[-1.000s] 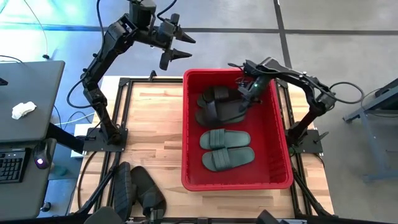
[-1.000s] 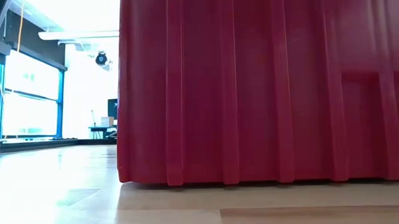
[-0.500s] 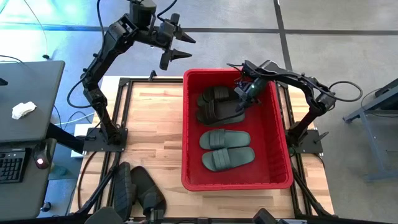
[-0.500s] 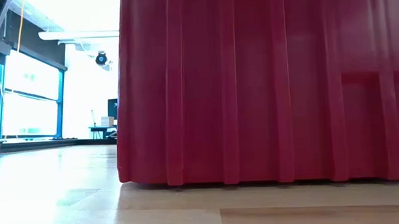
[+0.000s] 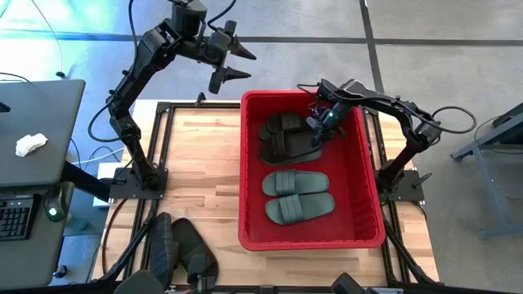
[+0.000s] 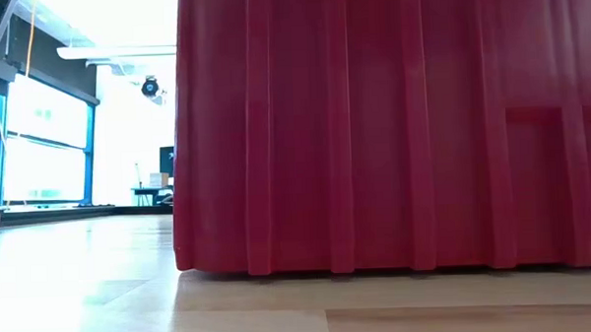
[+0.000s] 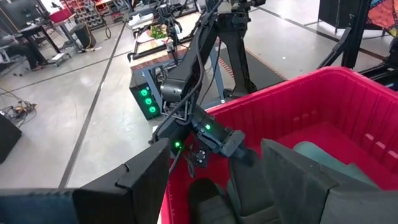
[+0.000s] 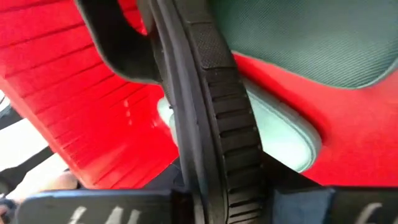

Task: Pick and place slides into bin
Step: Put the black slide into the red container

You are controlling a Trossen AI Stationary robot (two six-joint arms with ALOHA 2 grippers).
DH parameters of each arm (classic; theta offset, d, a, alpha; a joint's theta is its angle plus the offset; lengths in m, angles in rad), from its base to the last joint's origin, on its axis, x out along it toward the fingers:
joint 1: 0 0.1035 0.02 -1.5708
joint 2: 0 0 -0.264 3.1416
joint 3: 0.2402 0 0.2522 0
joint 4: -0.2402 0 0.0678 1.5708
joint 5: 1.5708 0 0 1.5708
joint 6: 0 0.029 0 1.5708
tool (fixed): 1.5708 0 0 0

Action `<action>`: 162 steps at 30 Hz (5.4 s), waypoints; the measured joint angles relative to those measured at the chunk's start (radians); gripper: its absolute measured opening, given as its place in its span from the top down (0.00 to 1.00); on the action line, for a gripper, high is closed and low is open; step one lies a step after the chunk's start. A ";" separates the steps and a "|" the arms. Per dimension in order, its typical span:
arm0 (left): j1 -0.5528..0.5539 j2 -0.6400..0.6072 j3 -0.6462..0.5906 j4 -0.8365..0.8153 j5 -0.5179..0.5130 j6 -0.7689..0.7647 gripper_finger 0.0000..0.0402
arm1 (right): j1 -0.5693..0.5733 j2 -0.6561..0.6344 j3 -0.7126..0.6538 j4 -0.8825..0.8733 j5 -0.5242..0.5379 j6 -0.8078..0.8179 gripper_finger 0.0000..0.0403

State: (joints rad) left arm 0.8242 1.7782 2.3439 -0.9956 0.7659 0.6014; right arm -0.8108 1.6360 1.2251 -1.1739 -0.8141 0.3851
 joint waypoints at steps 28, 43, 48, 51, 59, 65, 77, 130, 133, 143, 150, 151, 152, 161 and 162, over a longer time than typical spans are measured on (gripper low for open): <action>0.000 0.000 0.000 -0.072 -0.079 0.047 0.42 | 0.016 0.000 0.001 -0.016 0.339 0.056 0.49; 0.000 0.000 0.000 -0.079 -0.079 0.049 0.42 | 0.025 -0.001 0.057 -0.209 0.400 0.008 0.49; -0.011 0.000 0.000 -0.079 -0.089 0.048 0.42 | 0.068 -0.002 0.165 -0.226 0.405 -0.104 0.49; -0.026 0.000 0.000 -0.080 -0.114 0.057 0.42 | 0.124 -0.002 0.233 -0.169 0.476 -0.238 0.49; -0.079 0.000 0.000 -0.148 -0.244 0.146 0.42 | 0.294 -0.003 0.263 0.011 0.499 -0.439 0.66; -0.085 0.000 0.000 -0.239 -0.358 0.158 0.42 | 0.291 -0.002 0.185 0.100 0.475 -0.294 0.76; -0.084 0.000 0.000 -0.273 -0.367 0.158 0.42 | 0.232 -0.006 0.034 0.267 0.168 -0.131 0.64; -0.085 0.000 0.000 -0.292 -0.367 0.179 0.42 | 0.280 -0.031 0.035 0.432 0.245 0.313 1.00; -0.085 0.000 0.000 -0.295 -0.367 0.179 0.42 | 0.281 -0.037 0.035 0.430 0.255 0.331 1.00; -0.085 0.000 0.000 -0.295 -0.367 0.179 0.42 | 0.288 -0.025 0.035 0.409 0.301 0.370 1.00; -0.085 0.000 0.000 -0.295 -0.367 0.179 0.42 | 0.290 -0.025 0.035 0.402 0.311 0.392 1.00; -0.085 0.000 0.000 -0.295 -0.367 0.179 0.42 | 0.291 -0.025 0.035 0.399 0.314 0.396 1.00; -0.085 0.000 0.000 -0.295 -0.367 0.179 0.42 | 0.291 -0.025 0.035 0.399 0.317 0.401 1.00; -0.085 0.000 0.000 -0.295 -0.367 0.179 0.42 | 0.305 -0.025 0.035 0.336 0.344 0.426 1.00; -0.085 0.000 0.000 -0.294 -0.367 0.179 0.42 | 0.307 -0.025 0.035 0.337 0.344 0.426 1.00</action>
State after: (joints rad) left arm 0.7391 1.7782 2.3436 -1.2900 0.3988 0.7803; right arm -0.5035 1.6108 1.2606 -0.8369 -0.4706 0.8116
